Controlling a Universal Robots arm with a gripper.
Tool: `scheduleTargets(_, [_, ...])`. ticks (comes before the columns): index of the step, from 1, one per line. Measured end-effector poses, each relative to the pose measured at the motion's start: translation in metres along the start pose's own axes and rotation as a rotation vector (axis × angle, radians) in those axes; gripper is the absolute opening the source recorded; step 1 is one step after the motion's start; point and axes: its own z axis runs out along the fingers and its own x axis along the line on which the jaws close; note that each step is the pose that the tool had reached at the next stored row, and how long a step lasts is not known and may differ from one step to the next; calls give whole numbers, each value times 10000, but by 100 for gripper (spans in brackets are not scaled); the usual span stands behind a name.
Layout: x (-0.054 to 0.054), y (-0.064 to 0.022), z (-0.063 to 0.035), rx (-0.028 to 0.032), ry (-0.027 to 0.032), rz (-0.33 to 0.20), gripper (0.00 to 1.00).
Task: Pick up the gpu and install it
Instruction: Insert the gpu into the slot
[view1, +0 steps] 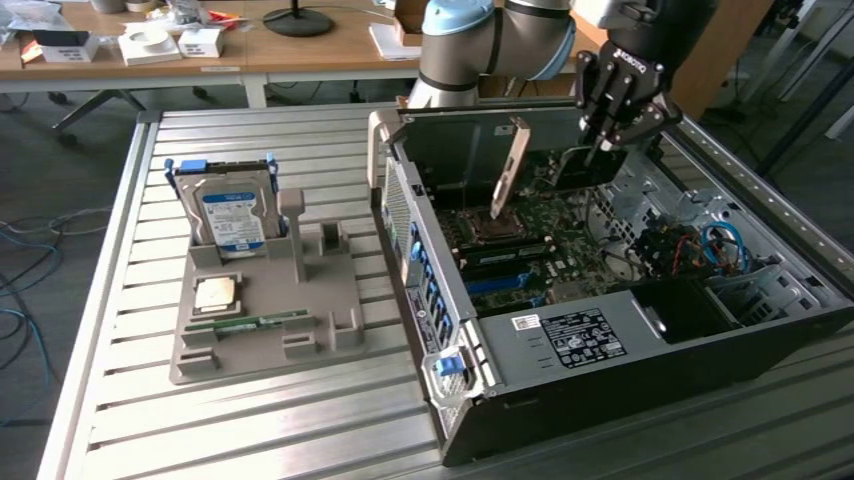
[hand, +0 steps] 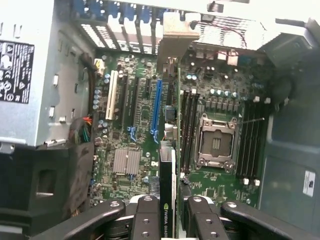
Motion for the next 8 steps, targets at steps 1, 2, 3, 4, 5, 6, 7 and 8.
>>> scheduleTargets(1, [0,0,1,-2,7,-118,26])
scheduleTargets(2, [0,0,2,-3,13,-235,26])
scheduleTargets(3, [0,0,3,-4,19,-351,26])
scheduleTargets(4, [0,0,4,-6,26,-471,26])
scheduleTargets(5, [0,0,5,-8,33,-587,26])
scheduleTargets(6, [0,0,6,-10,39,-703,26])
scheduleTargets(7, [0,0,6,-11,46,-818,26])
scheduleTargets(8, [0,0,7,-13,52,-932,26])
